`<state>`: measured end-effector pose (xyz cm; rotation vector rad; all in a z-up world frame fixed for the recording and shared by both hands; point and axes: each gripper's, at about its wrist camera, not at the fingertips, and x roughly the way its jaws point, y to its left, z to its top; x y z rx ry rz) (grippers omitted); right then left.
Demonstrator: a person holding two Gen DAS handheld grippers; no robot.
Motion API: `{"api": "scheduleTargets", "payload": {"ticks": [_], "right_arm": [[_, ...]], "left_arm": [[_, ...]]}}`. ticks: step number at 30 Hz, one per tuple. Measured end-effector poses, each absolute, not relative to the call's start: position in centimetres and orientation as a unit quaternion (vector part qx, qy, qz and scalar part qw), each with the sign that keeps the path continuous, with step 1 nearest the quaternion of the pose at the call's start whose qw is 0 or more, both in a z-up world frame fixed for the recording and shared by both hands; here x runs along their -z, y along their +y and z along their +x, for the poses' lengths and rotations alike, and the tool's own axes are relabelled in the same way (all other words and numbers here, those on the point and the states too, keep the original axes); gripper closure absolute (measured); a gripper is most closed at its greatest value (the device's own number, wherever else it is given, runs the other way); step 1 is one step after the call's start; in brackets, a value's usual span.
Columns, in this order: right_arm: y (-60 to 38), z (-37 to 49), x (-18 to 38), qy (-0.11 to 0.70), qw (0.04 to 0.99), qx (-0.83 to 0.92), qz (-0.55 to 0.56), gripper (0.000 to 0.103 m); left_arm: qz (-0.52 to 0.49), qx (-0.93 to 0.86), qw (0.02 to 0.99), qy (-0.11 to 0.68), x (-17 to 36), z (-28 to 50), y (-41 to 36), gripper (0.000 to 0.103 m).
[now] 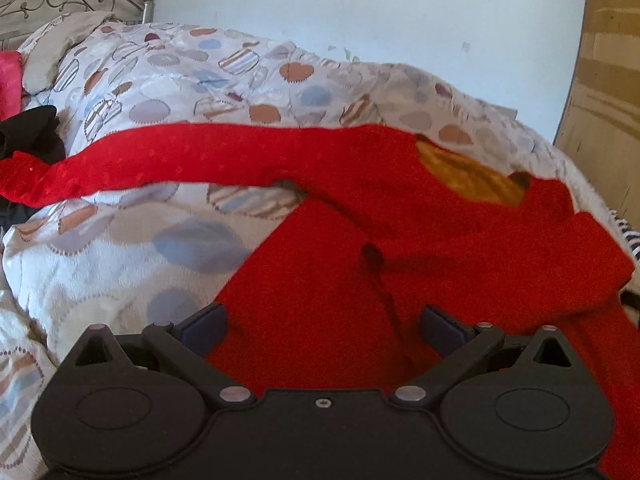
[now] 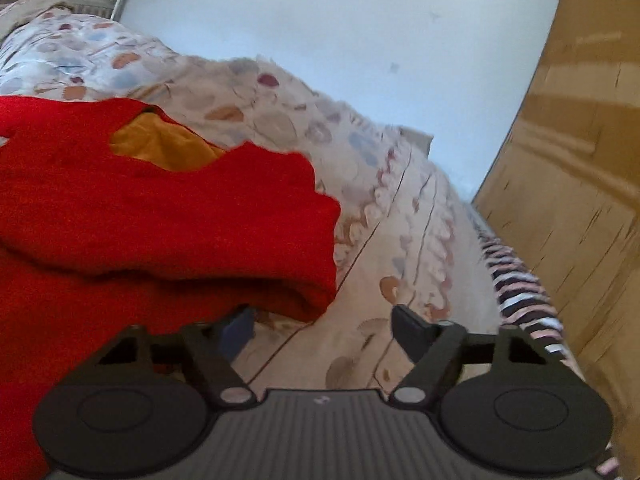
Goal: Fold small clothes
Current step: 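Lift the sleeve with the right tool and fold it across the sweater body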
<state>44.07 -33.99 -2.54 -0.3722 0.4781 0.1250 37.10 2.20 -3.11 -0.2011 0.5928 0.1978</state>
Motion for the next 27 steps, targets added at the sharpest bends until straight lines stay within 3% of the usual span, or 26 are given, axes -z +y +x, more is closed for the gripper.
{"api": "scheduleTargets", "payload": {"ticks": [3, 6, 15, 21, 22, 25, 27], "right_arm": [[-34.0, 45.5, 2.8, 0.225, 0.954, -0.059, -0.188, 0.043], [-33.5, 47.0, 2.6, 0.222, 0.952, -0.076, -0.198, 0.082], [-33.7, 46.3, 3.9, 0.252, 0.952, -0.039, -0.167, 0.088], [-34.2, 45.7, 3.5, 0.255, 0.954, -0.048, -0.150, 0.082], [-34.4, 45.3, 3.3, 0.253, 0.956, -0.051, -0.142, 0.076], [-34.8, 44.0, 2.5, 0.248, 0.959, -0.051, -0.129, 0.037], [-34.9, 42.7, 2.0, 0.242, 0.961, -0.051, -0.127, 0.027]], "left_arm": [[-0.084, -0.099, 0.949, 0.288, 3.6, 36.8, 2.0, 0.001], [-0.072, -0.102, 0.951, 0.283, 3.9, 36.7, 1.7, 0.001], [-0.065, -0.094, 0.954, 0.277, 4.5, 36.6, 1.7, 0.000], [-0.075, -0.083, 0.954, 0.280, 4.0, 36.1, 2.3, 0.001], [-0.080, -0.081, 0.952, 0.283, 3.8, 35.9, 2.5, 0.001], [-0.092, -0.081, 0.948, 0.295, 3.1, 35.2, 3.5, 0.001], [-0.089, -0.091, 0.945, 0.302, 2.8, 34.6, 4.5, 0.001]]}}
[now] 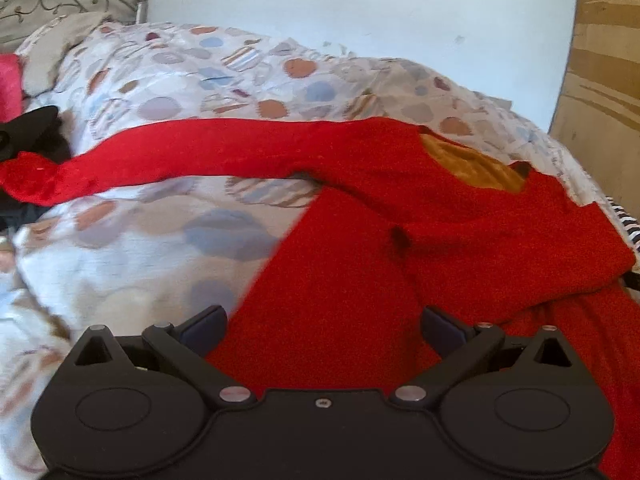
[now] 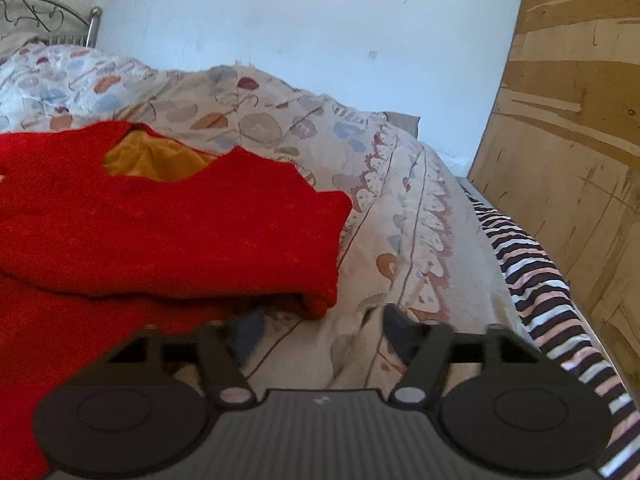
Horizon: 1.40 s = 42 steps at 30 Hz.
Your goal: Fold small clothes
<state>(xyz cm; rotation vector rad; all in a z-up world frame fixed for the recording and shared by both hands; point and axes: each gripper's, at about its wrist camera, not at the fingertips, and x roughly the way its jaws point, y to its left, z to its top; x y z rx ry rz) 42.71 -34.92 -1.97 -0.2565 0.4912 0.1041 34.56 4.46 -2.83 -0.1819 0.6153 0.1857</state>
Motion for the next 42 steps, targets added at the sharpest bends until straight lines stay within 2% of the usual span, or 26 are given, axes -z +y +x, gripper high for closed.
{"api": "scheduleTargets", "payload": {"ticks": [2, 5, 14, 24, 26, 30, 33, 38, 40, 42], "right_arm": [[-35.0, 41.4, 1.4, 0.238, 0.962, -0.056, -0.124, 0.010], [-34.9, 39.2, 0.2, 0.226, 0.966, -0.076, -0.105, 0.001], [-31.1, 31.5, -1.7, 0.203, 0.965, -0.162, 0.023, 0.000], [-23.3, 30.3, 1.5, 0.238, 0.954, -0.180, -0.026, 0.000], [-22.9, 30.4, 2.1, 0.247, 0.952, -0.177, -0.034, 0.000], [-23.1, 30.5, 3.1, 0.268, 0.947, -0.175, -0.018, 0.000], [-23.1, 30.8, 3.2, 0.273, 0.946, -0.172, -0.017, 0.000], [-22.4, 30.7, 3.5, 0.274, 0.946, -0.168, -0.037, 0.000], [-22.3, 30.7, 3.6, 0.274, 0.946, -0.167, -0.039, 0.000], [-22.4, 30.7, 3.5, 0.274, 0.946, -0.167, -0.037, 0.000]], "left_arm": [[-0.090, -0.103, 0.941, 0.308, 2.6, 33.7, 5.9, 0.001], [-0.102, -0.125, 0.935, 0.315, 2.2, 32.4, 9.0, 0.001], [-0.103, -0.256, 0.919, 0.282, 0.9, 30.7, 20.7, 0.001], [-0.014, -0.322, 0.911, 0.257, 1.7, 33.8, 30.1, 0.004], [-0.027, -0.339, 0.906, 0.253, 1.7, 34.4, 32.0, 0.009], [-0.089, -0.353, 0.907, 0.211, 1.5, 34.3, 35.4, 0.028], [-0.111, -0.345, 0.912, 0.193, 1.4, 34.6, 36.6, 0.036], [-0.106, -0.325, 0.917, 0.208, 1.5, 35.8, 36.5, 0.053], [-0.106, -0.333, 0.909, 0.228, 1.7, 36.4, 36.4, 0.068], [-0.096, -0.349, 0.900, 0.243, 1.7, 36.8, 36.1, 0.073]]}}
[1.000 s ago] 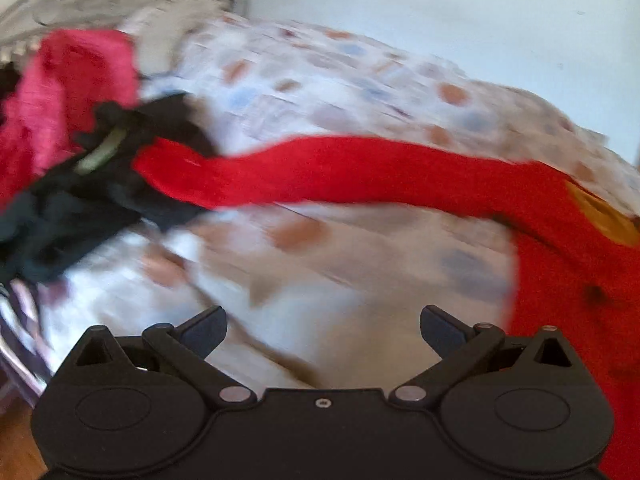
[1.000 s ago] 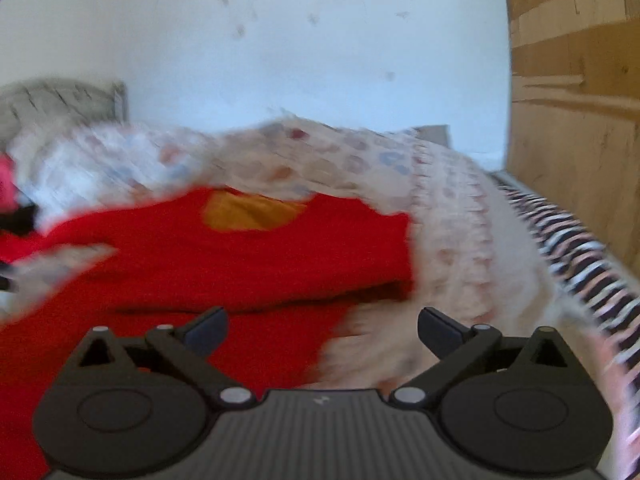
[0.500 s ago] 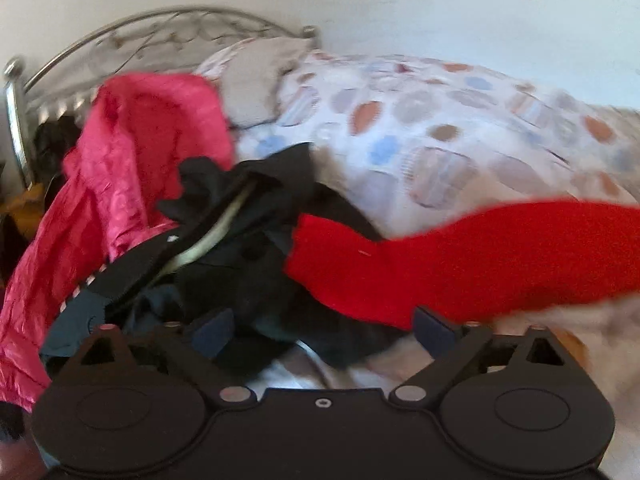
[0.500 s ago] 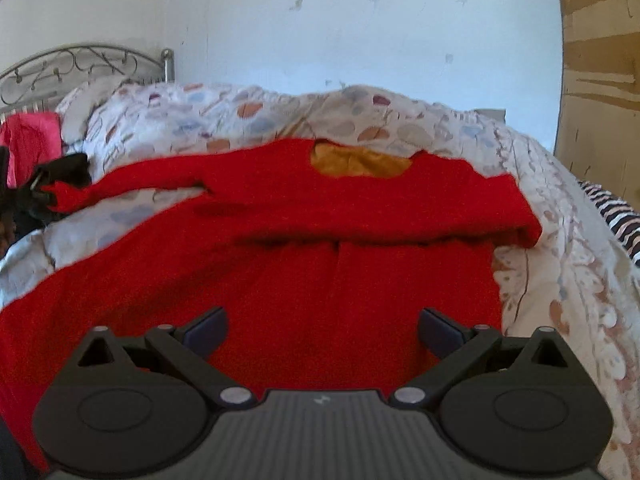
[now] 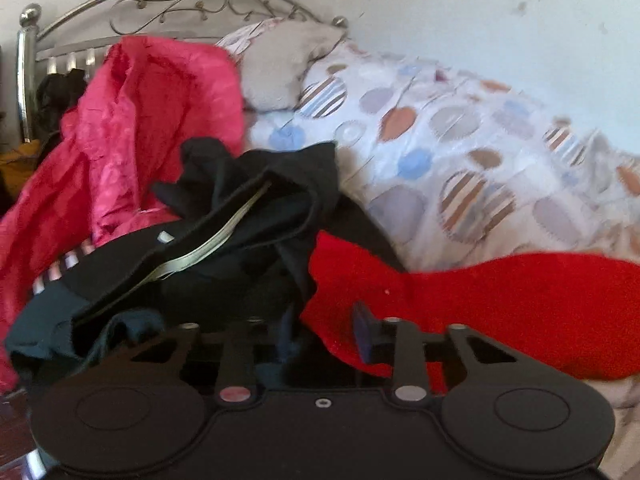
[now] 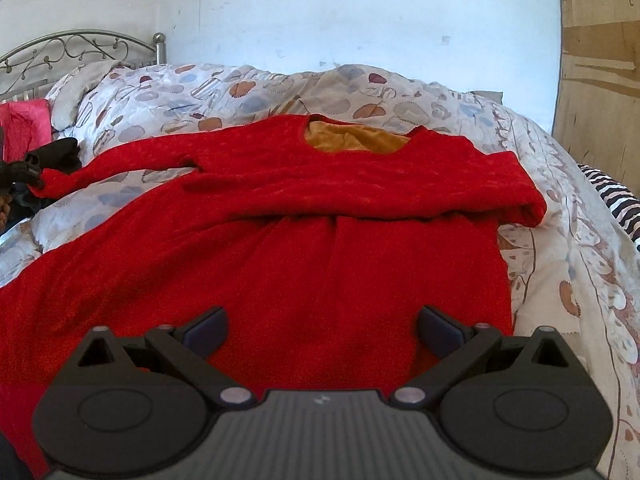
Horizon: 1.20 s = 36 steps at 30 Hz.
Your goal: Fold small clothes
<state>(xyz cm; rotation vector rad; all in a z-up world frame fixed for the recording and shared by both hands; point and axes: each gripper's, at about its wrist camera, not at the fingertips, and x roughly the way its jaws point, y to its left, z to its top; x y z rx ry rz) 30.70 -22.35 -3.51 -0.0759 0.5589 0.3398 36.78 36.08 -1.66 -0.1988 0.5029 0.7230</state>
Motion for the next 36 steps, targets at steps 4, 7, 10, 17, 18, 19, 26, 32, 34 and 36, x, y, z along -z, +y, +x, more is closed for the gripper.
{"api": "scheduleTargets", "payload": {"ticks": [4, 7, 10, 17, 18, 19, 26, 32, 34, 36], "right_arm": [[-22.6, 30.7, 3.5, 0.274, 0.946, -0.169, -0.030, 0.000], [-22.6, 30.8, 3.5, 0.273, 0.947, -0.169, -0.031, 0.000], [-22.7, 30.8, 3.5, 0.272, 0.947, -0.170, -0.030, 0.000], [-23.1, 30.6, 3.4, 0.266, 0.948, -0.176, -0.015, 0.000], [-23.2, 30.6, 3.4, 0.265, 0.948, -0.178, -0.013, 0.000], [-23.3, 30.6, 3.4, 0.265, 0.947, -0.180, -0.010, 0.000], [-24.9, 29.8, 2.6, 0.241, 0.952, -0.186, 0.043, 0.000], [-26.9, 28.4, 2.0, 0.216, 0.958, -0.174, 0.075, 0.000], [-27.5, 27.9, 1.9, 0.212, 0.960, -0.168, 0.076, 0.000], [-28.1, 27.4, 1.8, 0.208, 0.962, -0.160, 0.076, 0.000]], "left_arm": [[-0.058, -0.358, 0.900, 0.244, 1.2, 37.1, 34.8, 0.092], [-0.047, -0.362, 0.900, 0.238, 0.4, 37.0, 34.3, 0.094], [-0.026, -0.366, 0.898, 0.244, -0.5, 37.1, 33.7, 0.097], [-0.003, -0.346, 0.911, 0.224, -3.4, 36.8, 31.4, 0.100], [-0.005, -0.338, 0.916, 0.218, -4.0, 36.7, 31.0, 0.100], [-0.005, -0.327, 0.921, 0.209, -4.5, 36.7, 30.5, 0.100], [0.030, -0.241, 0.960, 0.137, -9.6, 37.1, 24.6, 0.100], [0.072, -0.133, 0.986, 0.068, -14.4, 37.2, 16.9, 0.100], [0.079, -0.098, 0.990, 0.057, -15.4, 37.1, 14.0, 0.100], [0.095, -0.065, 0.992, 0.050, -16.0, 37.0, 10.8, 0.100]]}}
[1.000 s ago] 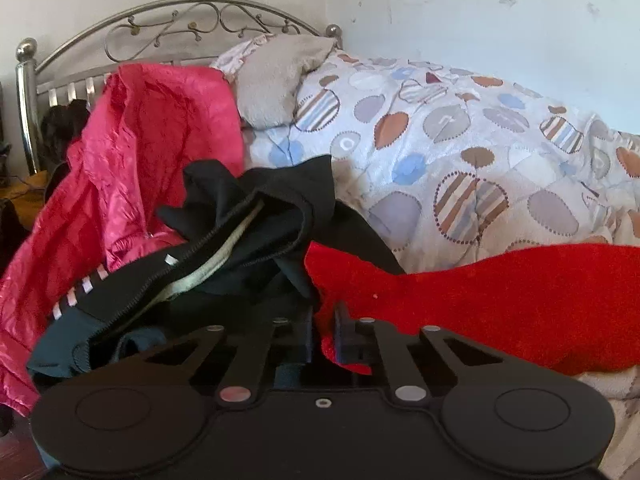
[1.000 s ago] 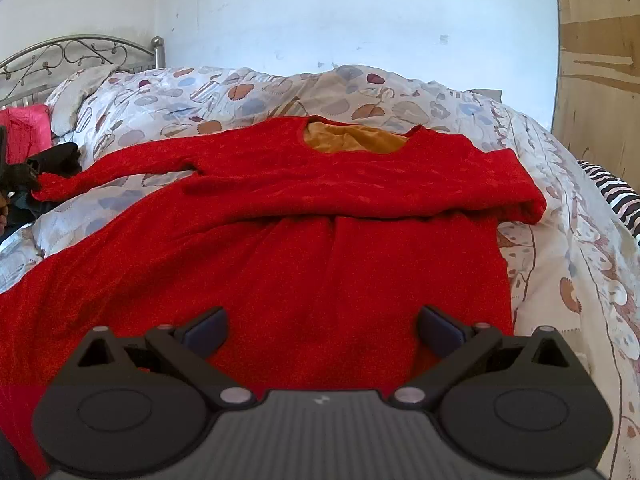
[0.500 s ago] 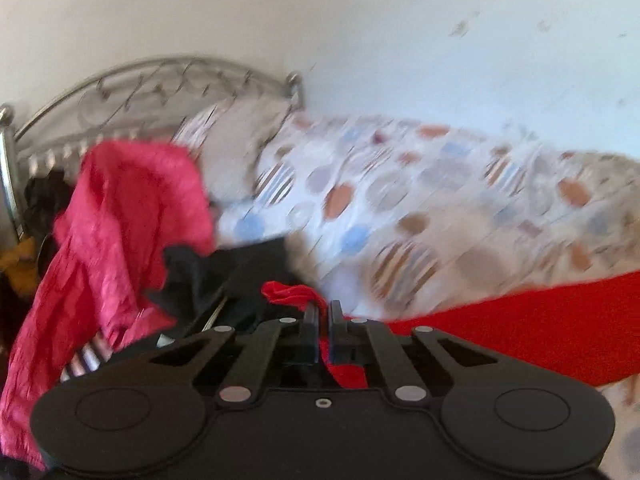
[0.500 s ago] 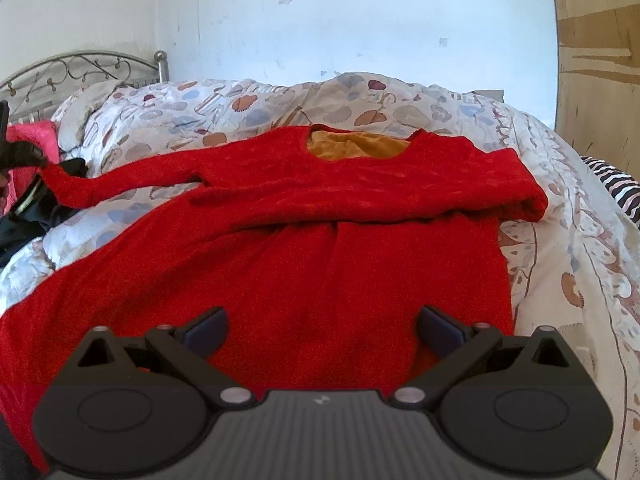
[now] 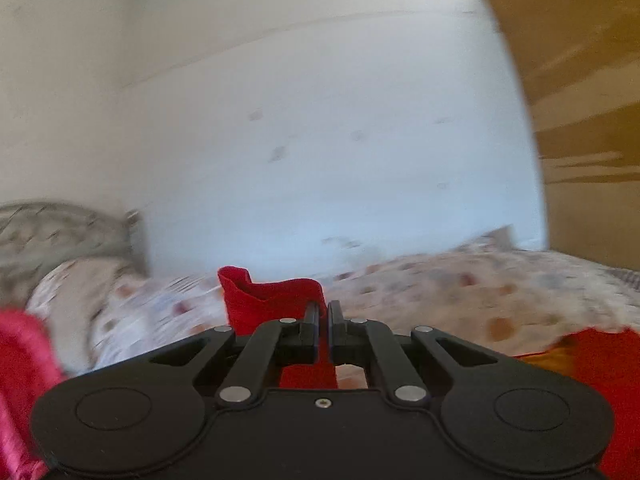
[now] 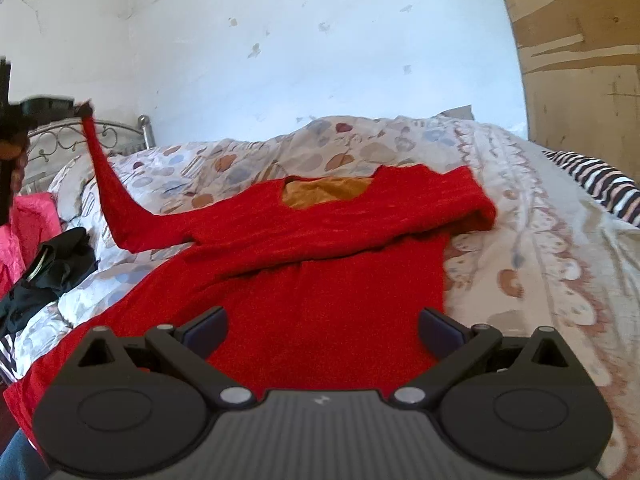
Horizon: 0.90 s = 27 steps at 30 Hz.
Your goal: Fold small clothes
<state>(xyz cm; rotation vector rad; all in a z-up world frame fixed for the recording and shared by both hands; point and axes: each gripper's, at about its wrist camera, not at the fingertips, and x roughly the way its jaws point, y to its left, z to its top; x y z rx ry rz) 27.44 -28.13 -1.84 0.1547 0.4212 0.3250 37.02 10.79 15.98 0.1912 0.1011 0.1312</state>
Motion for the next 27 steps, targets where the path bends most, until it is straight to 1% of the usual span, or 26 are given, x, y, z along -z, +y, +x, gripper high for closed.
{"api": "scheduleTargets", "payload": {"ticks": [5, 10, 16, 21, 23, 24, 26, 27], "right_arm": [[-29.9, 25.7, 1.6, 0.195, 0.971, -0.129, 0.048, 0.000], [-32.6, 24.2, 1.6, 0.192, 0.977, -0.084, 0.036, 0.000], [-35.3, 23.4, 2.2, 0.204, 0.977, -0.036, 0.051, 0.000], [-36.0, 23.5, 2.7, 0.211, 0.975, -0.025, 0.062, 0.000], [-35.9, 23.6, 2.9, 0.213, 0.975, -0.028, 0.061, 0.000], [-35.9, 23.8, 3.0, 0.214, 0.975, -0.029, 0.060, 0.000], [-35.5, 23.8, 3.1, 0.216, 0.974, -0.032, 0.059, 0.000], [-35.4, 23.9, 3.2, 0.217, 0.974, -0.034, 0.059, 0.000]], "left_arm": [[0.115, 0.040, 0.992, 0.042, -15.5, 36.4, 3.0, 0.100], [0.111, 0.149, 0.981, 0.064, -12.6, 35.1, -3.3, 0.100], [0.088, 0.233, 0.960, 0.126, -6.9, 34.4, -7.0, 0.100], [0.075, 0.265, 0.944, 0.180, -2.9, 34.0, -7.5, 0.098], [0.084, 0.270, 0.940, 0.191, -2.2, 33.8, -7.6, 0.092], [0.084, 0.271, 0.938, 0.197, -1.9, 33.6, -7.6, 0.085], [0.081, 0.272, 0.935, 0.211, -1.4, 33.3, -7.1, 0.078], [0.080, 0.272, 0.934, 0.217, -1.3, 33.2, -6.7, 0.070]]}}
